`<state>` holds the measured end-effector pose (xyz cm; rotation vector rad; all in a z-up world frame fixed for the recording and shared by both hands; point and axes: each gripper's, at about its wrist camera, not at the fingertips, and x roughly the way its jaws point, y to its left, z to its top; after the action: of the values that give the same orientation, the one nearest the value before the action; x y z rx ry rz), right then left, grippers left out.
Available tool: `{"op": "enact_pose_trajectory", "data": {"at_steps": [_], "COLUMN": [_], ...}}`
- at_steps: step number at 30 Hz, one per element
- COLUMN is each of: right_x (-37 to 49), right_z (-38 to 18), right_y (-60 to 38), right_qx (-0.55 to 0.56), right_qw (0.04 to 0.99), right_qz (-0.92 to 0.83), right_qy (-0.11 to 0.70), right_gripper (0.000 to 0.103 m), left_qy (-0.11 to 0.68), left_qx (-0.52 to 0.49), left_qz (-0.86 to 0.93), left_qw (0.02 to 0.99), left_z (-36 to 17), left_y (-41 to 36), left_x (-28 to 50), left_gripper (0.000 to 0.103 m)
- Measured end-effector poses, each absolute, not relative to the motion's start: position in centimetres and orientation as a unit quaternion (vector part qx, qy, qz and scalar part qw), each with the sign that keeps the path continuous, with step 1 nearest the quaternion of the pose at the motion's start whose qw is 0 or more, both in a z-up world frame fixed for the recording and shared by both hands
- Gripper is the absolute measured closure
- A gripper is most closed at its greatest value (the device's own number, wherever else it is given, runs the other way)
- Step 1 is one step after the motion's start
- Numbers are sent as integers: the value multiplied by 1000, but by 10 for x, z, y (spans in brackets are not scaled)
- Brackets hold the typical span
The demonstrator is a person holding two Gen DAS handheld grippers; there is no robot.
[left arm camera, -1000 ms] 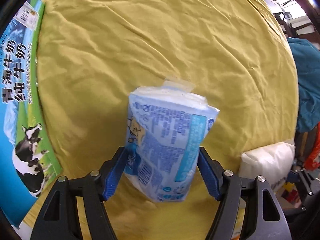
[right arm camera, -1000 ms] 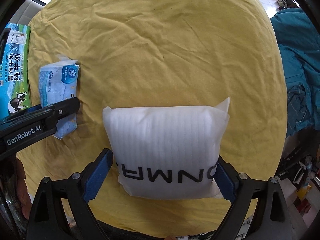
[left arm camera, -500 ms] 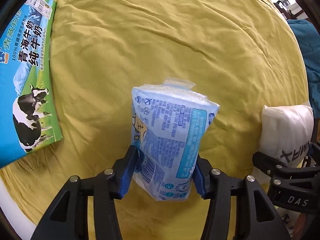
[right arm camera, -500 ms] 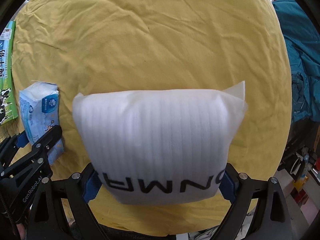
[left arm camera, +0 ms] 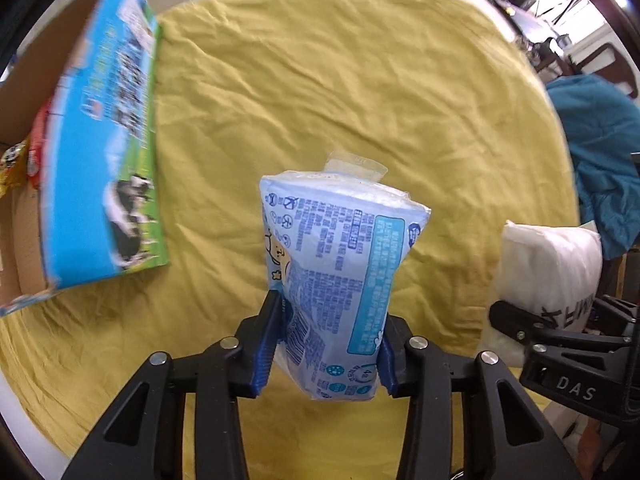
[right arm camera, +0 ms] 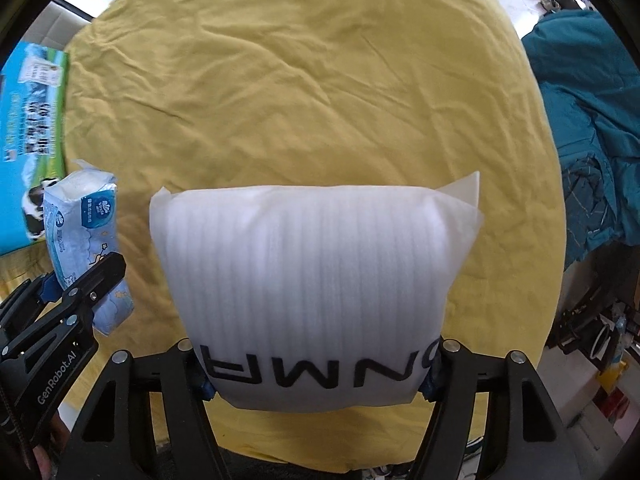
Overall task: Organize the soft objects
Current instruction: 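Carry the white pouch and blue wipes pack over the cardboard box with both tools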
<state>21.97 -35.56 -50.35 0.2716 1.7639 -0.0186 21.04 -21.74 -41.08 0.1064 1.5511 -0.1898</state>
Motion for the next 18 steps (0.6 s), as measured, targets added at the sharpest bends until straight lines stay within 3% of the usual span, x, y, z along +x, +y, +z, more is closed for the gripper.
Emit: {"op": "enact_pose_trajectory", "data": {"at_steps": [11,18], "right_x": [247,266], "right_z": [-398,-330], "right_y": [-303,-259], "right_qx": [113,107], "right_qw": [688,720], "right_qz": [50,101], "right_qy": [715,678], "right_gripper": [31,31], "left_qy": [626,595], "left_qx": [-10,-48], "left_qz": [-106,-94], "left_qw": [772,797], "left_z": [-293,-261], "left_y": [-163,-99], "left_x": [203,226], "left_gripper": [64,64]}}
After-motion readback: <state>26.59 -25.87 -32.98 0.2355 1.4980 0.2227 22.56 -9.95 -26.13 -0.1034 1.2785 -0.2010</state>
